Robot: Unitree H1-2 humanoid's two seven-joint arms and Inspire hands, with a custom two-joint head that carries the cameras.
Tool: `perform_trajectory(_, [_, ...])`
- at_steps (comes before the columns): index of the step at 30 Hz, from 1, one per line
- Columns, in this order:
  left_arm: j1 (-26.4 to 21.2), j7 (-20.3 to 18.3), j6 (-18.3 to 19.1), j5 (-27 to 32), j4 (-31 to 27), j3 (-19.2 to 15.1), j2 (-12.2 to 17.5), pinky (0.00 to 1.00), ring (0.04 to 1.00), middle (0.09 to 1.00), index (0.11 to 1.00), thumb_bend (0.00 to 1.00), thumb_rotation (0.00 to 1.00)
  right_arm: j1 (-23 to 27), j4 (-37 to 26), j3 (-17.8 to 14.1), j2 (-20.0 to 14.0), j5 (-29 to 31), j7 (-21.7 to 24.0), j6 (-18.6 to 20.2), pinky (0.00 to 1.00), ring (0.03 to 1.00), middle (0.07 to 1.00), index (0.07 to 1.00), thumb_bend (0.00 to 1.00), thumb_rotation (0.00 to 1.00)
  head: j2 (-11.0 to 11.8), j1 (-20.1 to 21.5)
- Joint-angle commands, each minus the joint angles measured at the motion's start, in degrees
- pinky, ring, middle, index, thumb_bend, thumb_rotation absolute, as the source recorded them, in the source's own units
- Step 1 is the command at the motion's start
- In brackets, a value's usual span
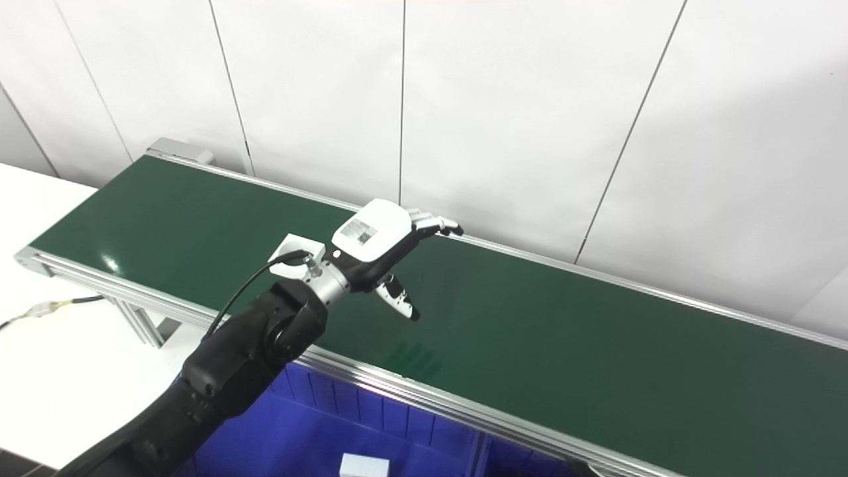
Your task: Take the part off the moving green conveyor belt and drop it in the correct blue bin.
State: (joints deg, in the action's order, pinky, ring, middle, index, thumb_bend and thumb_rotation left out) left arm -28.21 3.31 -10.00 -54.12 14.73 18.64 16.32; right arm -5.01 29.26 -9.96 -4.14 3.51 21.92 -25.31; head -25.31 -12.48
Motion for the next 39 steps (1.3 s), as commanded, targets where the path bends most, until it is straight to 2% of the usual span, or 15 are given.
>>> perform_trajectory(1, [-3.56, 0.01, 0.99, -0.81, 0.51, 0.32, 1.13, 0.63, 0.734, 0.763, 0.789, 1.00, 0.01, 0.09, -1.32, -0.14, 0.25, -0.12, 0.11, -1.62, 0.75, 0.807, 0.873, 0.786, 0.99, 0.30, -0.17, 0.29])
perform_trajectory(9, [-7.74, -0.59, 3.10, -1.70, 7.61, 2.70, 1.29, 0.56, 0.746, 0.791, 0.787, 1.00, 0.00, -0.23, -2.24, 0.54, 0.41, -0.95, -1.15, -1.62, 0.74, 0.800, 0.861, 0.784, 1.00, 0.30, -0.37, 0.66])
perform_trajectory(13, [-9.71, -0.93, 3.47, -1.52, 11.03, 4.21, 1.09, 0.63, 0.754, 0.805, 0.791, 1.00, 0.00, -0.21, -2.24, 0.65, 0.48, -0.84, -1.19, -1.62, 0.74, 0.797, 0.858, 0.782, 1.00, 0.31, -0.31, 0.90])
perform_trajectory(19, [-12.39, -2.07, 4.41, -2.69, 14.77, 7.04, 2.09, 0.62, 0.756, 0.813, 0.791, 1.00, 0.00, -0.24, -2.28, 0.80, 0.51, -1.04, -1.60, -1.62, 0.73, 0.790, 0.856, 0.780, 1.00, 0.30, -0.23, 0.97])
perform_trajectory(23, [-12.98, -7.82, 7.01, -1.96, 13.37, 7.29, 3.67, 0.61, 0.783, 0.837, 0.806, 1.00, 0.00, -0.38, -2.24, 0.56, 0.61, -0.68, -1.30, -1.62, 0.73, 0.793, 0.857, 0.781, 1.00, 0.30, -0.30, 0.93])
perform_trajectory(26, [-13.09, -11.34, 7.44, -1.19, 12.34, 7.38, 5.00, 0.62, 0.797, 0.847, 0.813, 1.00, 0.00, -0.37, -2.08, 0.65, 0.62, -0.79, -1.39, -1.62, 0.74, 0.793, 0.861, 0.782, 1.00, 0.31, -0.36, 0.91])
perform_trajectory(33, [-12.95, -14.93, 5.94, 1.04, 12.63, 7.58, 6.77, 0.59, 0.797, 0.849, 0.793, 1.00, 0.00, -0.38, -2.11, 0.94, 0.57, -1.14, -1.84, -1.62, 0.73, 0.788, 0.859, 0.784, 1.00, 0.31, -0.54, 1.06])
perform_trajectory(39, [-13.12, -19.59, 5.73, 1.81, 12.38, 9.06, 8.07, 0.62, 0.812, 0.868, 0.818, 1.00, 0.05, -0.44, -2.42, 1.25, 0.52, -1.35, -2.28, -1.62, 0.73, 0.788, 0.855, 0.779, 1.00, 0.32, -0.70, 1.32])
